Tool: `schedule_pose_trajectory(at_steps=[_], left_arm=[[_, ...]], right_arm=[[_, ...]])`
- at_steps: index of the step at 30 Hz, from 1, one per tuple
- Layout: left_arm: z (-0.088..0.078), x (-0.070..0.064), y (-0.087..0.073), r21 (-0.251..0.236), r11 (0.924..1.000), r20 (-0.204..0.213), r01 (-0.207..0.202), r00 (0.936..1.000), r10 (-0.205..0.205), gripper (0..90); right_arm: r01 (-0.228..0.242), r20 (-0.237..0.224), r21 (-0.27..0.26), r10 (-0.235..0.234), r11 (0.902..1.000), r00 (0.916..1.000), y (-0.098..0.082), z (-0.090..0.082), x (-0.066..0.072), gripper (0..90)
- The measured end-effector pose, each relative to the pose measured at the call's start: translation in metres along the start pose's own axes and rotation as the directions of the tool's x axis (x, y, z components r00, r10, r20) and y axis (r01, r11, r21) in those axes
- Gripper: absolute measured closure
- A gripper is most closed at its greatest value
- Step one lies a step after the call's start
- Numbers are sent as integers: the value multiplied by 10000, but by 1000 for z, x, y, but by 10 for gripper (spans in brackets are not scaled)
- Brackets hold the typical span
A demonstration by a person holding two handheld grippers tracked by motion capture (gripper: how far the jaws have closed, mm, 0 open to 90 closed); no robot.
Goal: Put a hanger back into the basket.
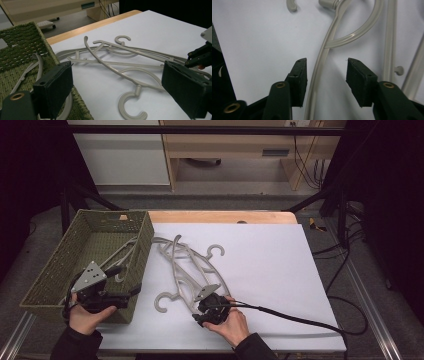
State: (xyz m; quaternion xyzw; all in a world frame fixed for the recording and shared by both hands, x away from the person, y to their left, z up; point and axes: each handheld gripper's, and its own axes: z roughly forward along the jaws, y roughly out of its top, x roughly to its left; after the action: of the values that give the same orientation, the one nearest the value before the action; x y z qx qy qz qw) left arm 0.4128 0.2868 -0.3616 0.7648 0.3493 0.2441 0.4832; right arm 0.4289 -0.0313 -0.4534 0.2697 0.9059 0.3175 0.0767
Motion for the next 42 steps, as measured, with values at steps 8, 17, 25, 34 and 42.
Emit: schedule_pose_trajectory(at_steps=[8,17,25,34,42], left_arm=[[-1,0,0,23,10000,-10,-14,10000,14,105],[0,-1,-1,105,9999,23,-37,10000,37,109],[-1,-1,0,66,10000,14,-27,10000,27,111],[1,-3,1,112,9999,58,-106,9999,106,114],[1,-5,2,114,9997,157,-219,9996,218,116]], right_arm=[[240,-191,556,-230,9982,9996,-3,12,1,664],[-223,-441,1066,271,9941,9987,-2,6,-3,788],[-301,60,1287,296,9912,9995,-3,-3,-10,799],[9,301,876,-35,9962,9995,-4,8,-11,720],[-527,62,921,523,9944,9986,-2,8,-12,815]])
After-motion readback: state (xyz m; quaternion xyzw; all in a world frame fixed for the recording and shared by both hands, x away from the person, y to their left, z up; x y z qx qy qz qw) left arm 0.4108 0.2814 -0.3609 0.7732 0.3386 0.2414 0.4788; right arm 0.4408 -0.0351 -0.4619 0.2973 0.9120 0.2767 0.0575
